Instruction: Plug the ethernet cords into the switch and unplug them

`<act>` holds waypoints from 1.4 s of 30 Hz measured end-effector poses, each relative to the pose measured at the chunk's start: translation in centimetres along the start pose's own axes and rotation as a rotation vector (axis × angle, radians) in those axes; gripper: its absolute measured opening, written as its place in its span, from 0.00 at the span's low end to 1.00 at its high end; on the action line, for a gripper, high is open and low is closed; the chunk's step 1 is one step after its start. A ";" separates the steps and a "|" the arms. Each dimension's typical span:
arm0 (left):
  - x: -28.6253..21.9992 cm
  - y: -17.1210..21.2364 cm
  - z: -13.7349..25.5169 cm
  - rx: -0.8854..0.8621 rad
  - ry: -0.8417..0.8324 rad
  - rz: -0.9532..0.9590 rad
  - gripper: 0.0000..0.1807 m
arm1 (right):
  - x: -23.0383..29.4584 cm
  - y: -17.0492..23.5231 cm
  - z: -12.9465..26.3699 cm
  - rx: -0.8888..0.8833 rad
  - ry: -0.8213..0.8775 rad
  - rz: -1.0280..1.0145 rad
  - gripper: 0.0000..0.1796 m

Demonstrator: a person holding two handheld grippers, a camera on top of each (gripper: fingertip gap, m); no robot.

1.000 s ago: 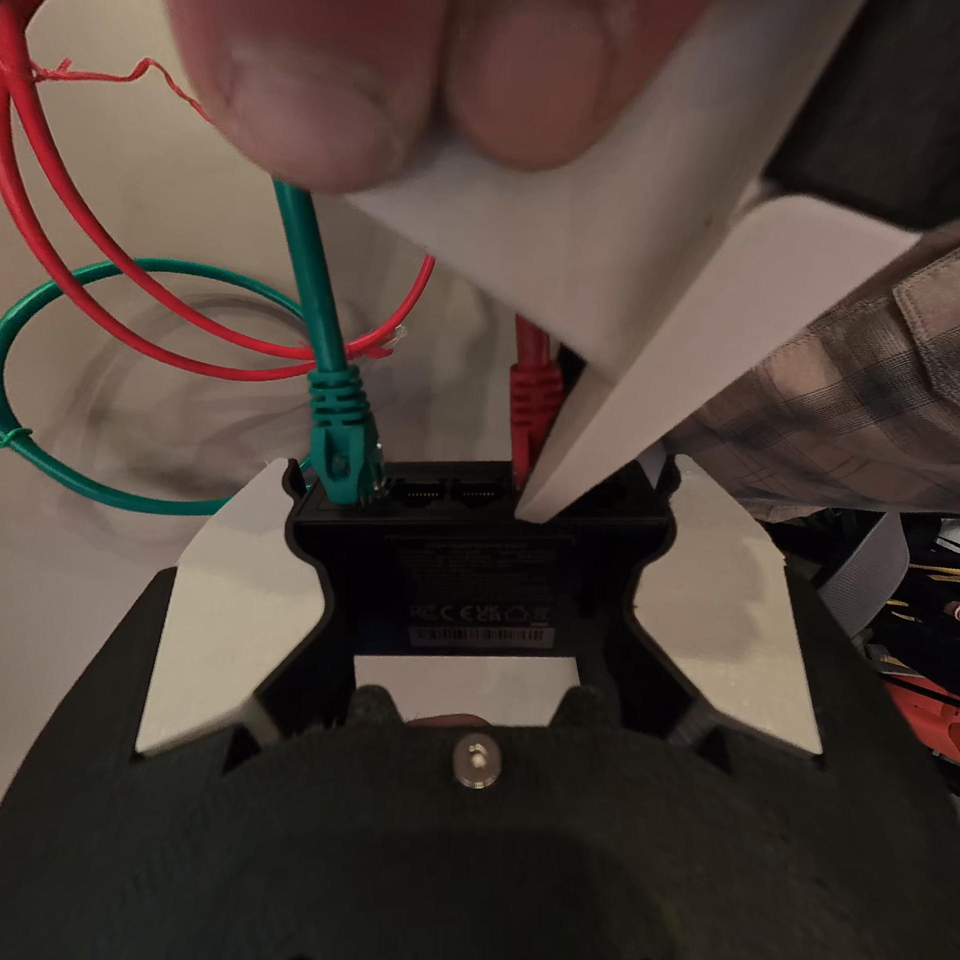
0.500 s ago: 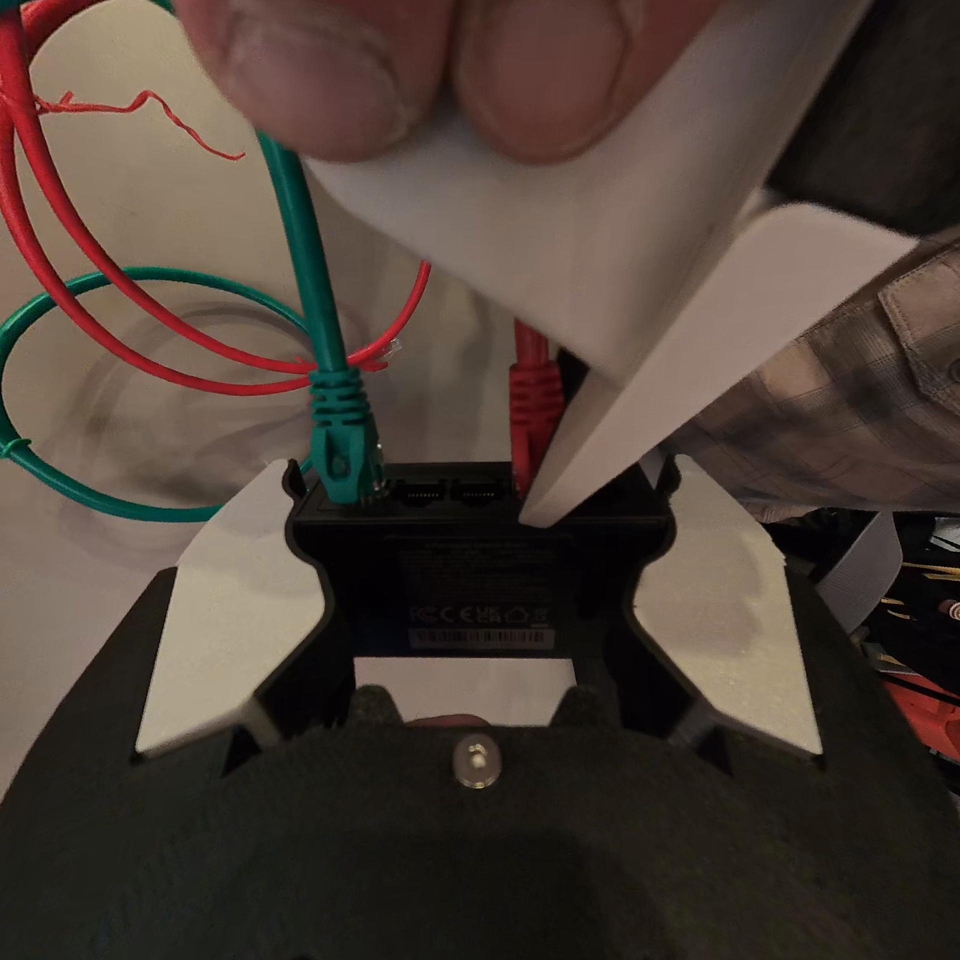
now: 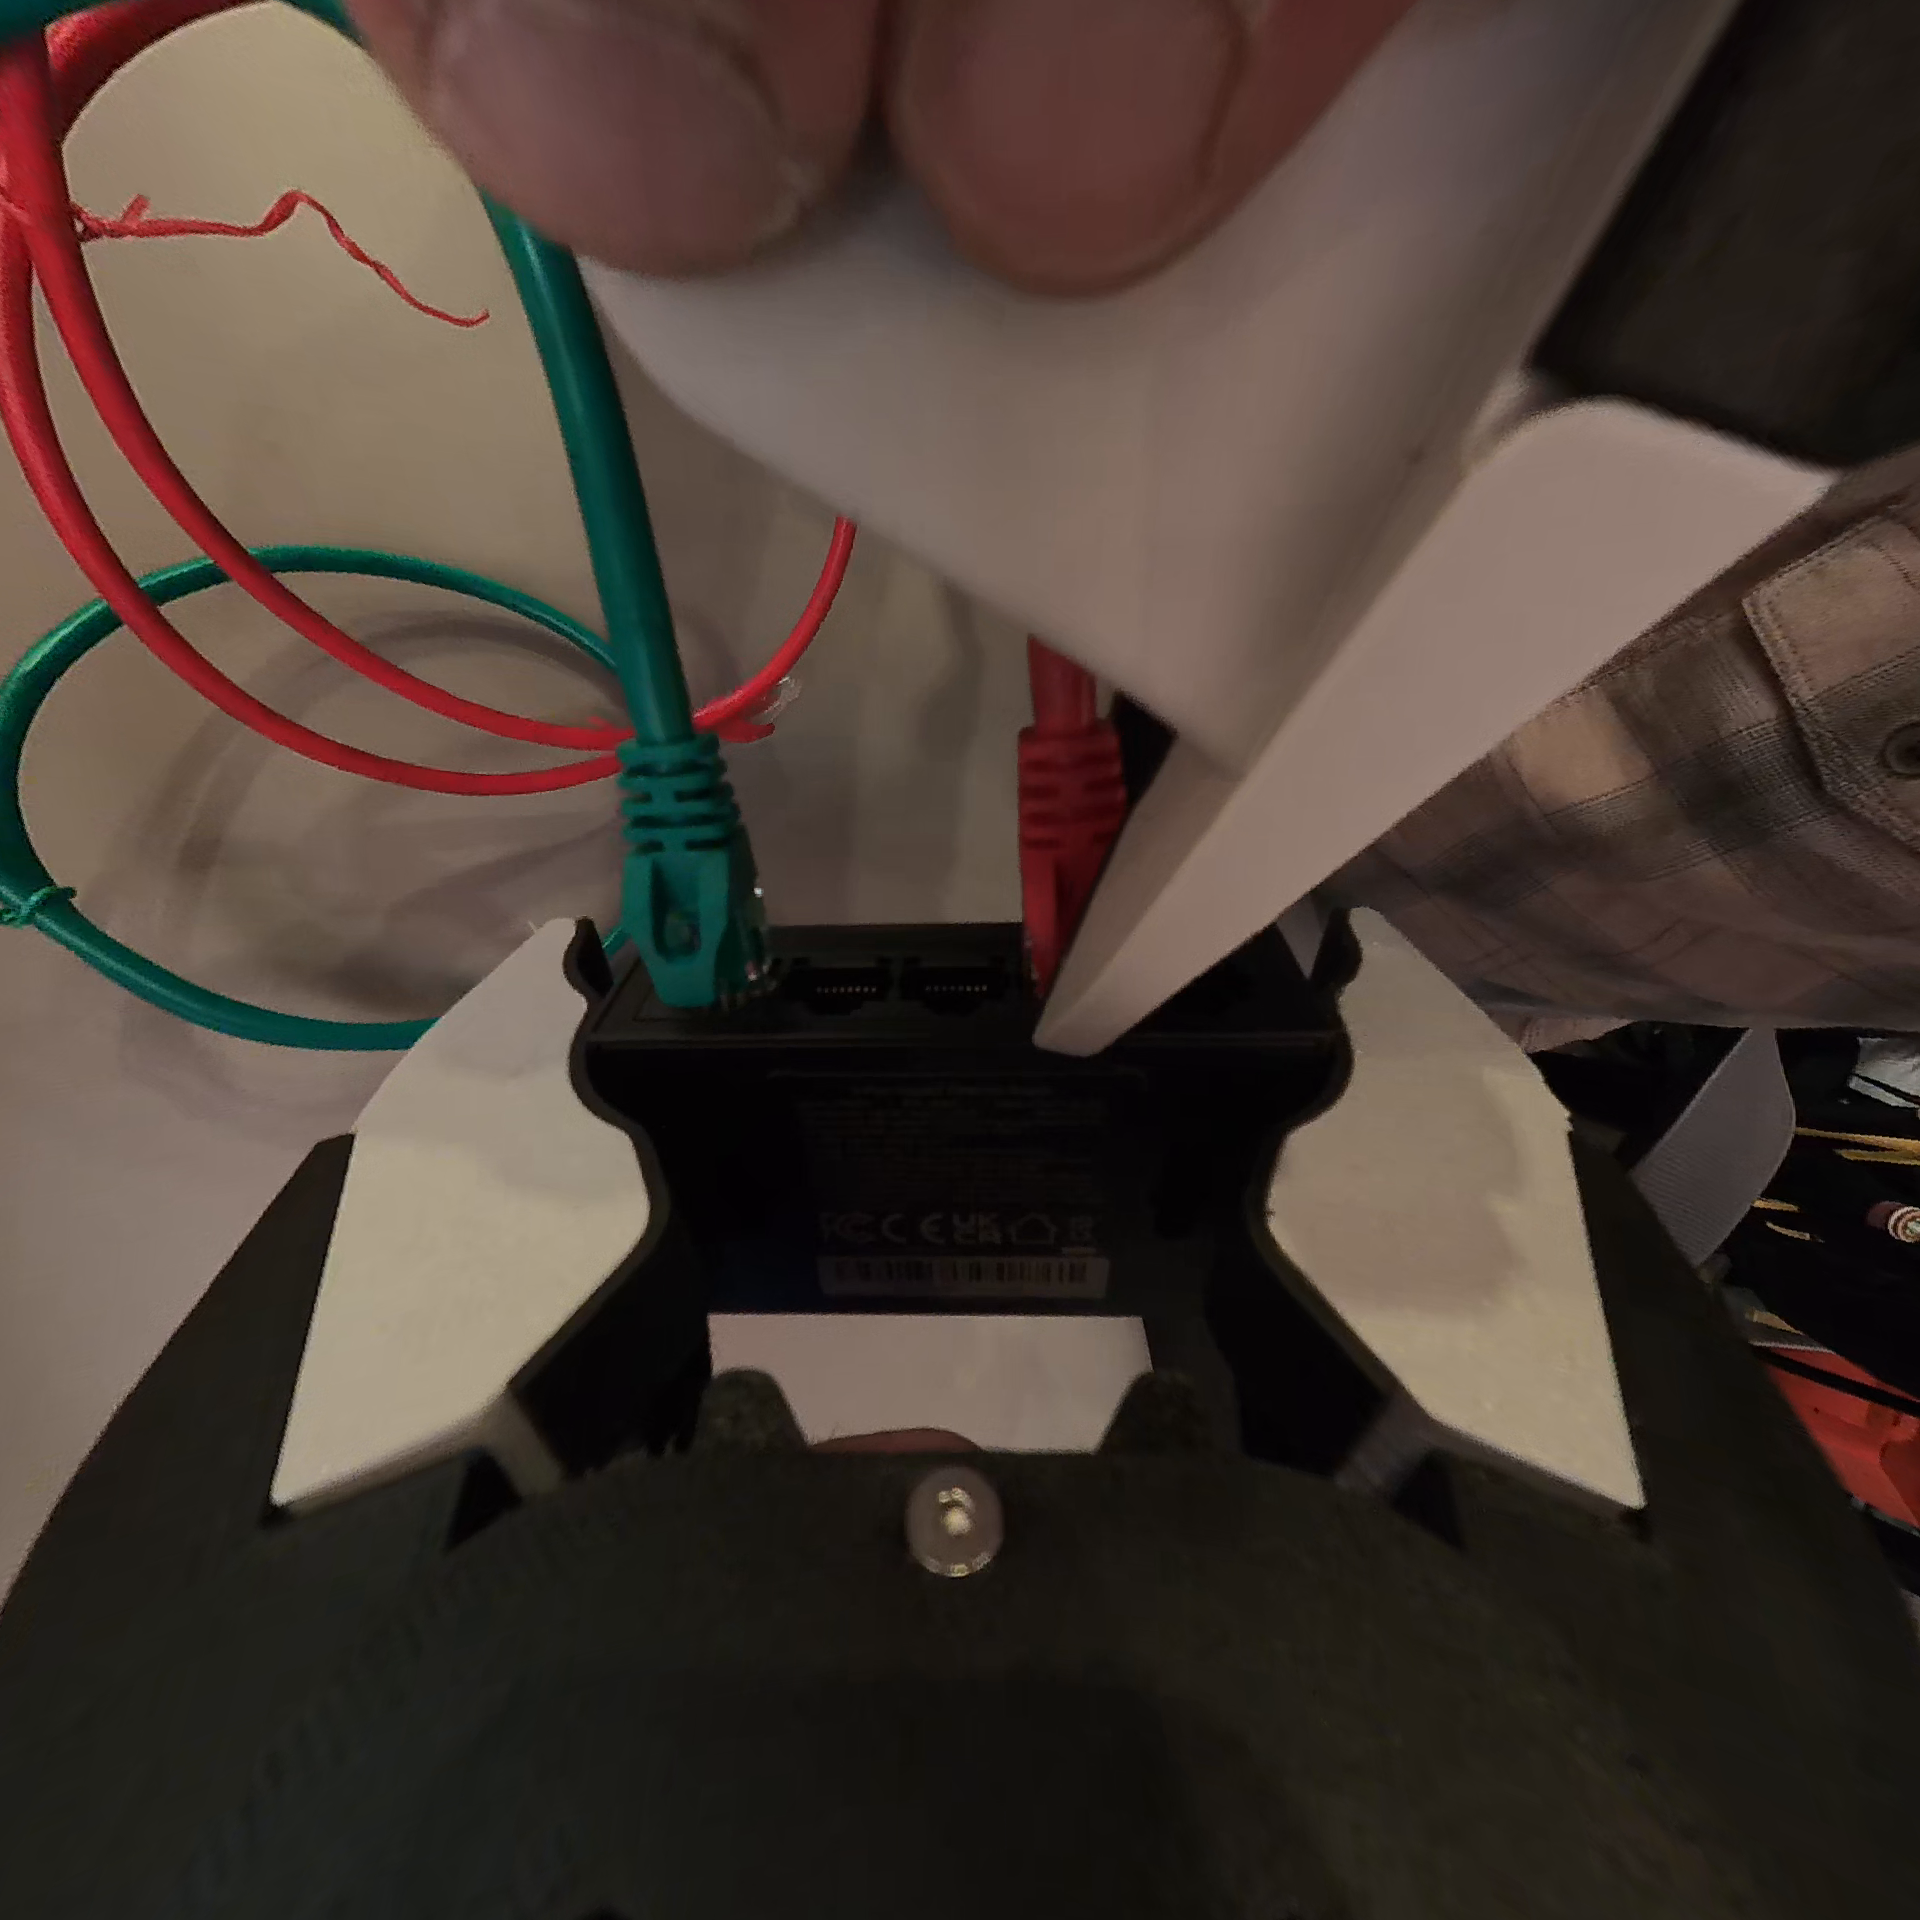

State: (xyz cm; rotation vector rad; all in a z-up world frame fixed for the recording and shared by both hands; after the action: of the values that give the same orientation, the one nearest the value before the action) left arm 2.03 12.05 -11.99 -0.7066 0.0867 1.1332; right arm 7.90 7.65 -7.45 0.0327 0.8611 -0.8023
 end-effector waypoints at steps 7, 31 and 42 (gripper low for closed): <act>0.0 -0.1 -0.1 0.005 0.001 -0.003 0.69 | 0.1 -0.2 0.2 0.001 0.015 -0.006 0.10; 0.2 -0.5 -0.4 0.026 0.007 -0.013 0.69 | 0.3 -0.2 0.5 0.031 0.008 0.026 0.06; 0.4 -0.5 -0.6 0.042 0.011 0.004 0.69 | -0.2 0.2 0.2 0.018 -0.117 -0.049 0.08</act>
State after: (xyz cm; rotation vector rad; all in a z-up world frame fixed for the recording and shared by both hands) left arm 2.84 11.90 -12.37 -0.6753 0.1213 1.1285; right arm 8.11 7.86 -7.21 -0.0192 0.7463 -0.8495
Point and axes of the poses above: each gripper's, where its closed fingertips meet, z back along the fingers, y out of its underside, x = y × z across the jaws, the point moved 6 cm from there along z, back along the fingers, and after that the axes turned 2 degrees about -y, right-handed, at the moved point
